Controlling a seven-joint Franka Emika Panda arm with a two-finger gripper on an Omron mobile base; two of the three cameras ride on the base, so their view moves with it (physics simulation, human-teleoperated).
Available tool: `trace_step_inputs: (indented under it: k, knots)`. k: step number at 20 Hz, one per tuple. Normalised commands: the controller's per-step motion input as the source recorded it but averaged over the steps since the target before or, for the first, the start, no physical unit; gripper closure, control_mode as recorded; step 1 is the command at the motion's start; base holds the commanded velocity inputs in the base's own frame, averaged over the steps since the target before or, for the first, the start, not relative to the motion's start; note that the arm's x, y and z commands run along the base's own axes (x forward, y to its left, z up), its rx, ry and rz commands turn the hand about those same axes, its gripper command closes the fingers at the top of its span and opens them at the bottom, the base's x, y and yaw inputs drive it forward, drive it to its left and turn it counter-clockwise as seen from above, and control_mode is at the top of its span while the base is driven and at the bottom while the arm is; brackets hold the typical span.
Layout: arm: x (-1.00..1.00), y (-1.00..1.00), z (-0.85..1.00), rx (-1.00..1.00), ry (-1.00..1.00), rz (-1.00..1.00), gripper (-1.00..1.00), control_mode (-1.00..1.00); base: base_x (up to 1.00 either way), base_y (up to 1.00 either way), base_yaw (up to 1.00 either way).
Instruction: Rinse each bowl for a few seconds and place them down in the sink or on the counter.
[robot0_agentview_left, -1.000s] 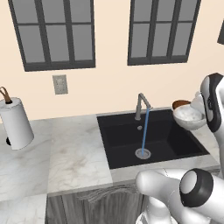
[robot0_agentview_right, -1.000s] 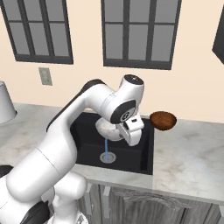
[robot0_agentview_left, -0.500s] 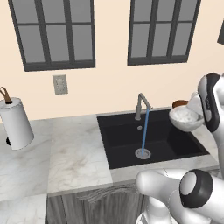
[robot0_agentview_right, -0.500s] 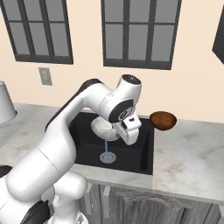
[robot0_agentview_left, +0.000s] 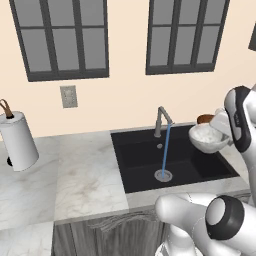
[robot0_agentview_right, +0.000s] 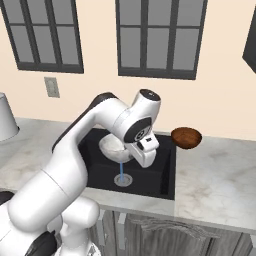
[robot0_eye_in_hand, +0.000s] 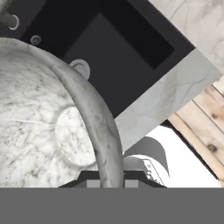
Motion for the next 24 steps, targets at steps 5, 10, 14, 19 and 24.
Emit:
trace_step_inputs:
  k: [5, 10, 14, 19, 24]
  knots:
    - [0.11, 0.0, -0.14, 0.08, 0.0, 0.09, 1.0, -1.0, 0.0, 0.0, 0.0]
    - [0.15, 0.01, -0.14, 0.06, 0.0, 0.07, 1.0, -1.0, 0.0, 0.0, 0.0]
    - [0.14, 0.05, -0.13, 0.03, 0.0, 0.06, 1.0, -1.0, 0.0, 0.0, 0.0]
    - [0.19, 0.09, -0.13, 0.0, 0.0, 0.03, 1.0, -1.0, 0.0, 0.0, 0.0]
    - [0.25, 0.07, -0.12, 0.0, 0.0, 0.0, 1.0, -1.0, 0.0, 0.0, 0.0]
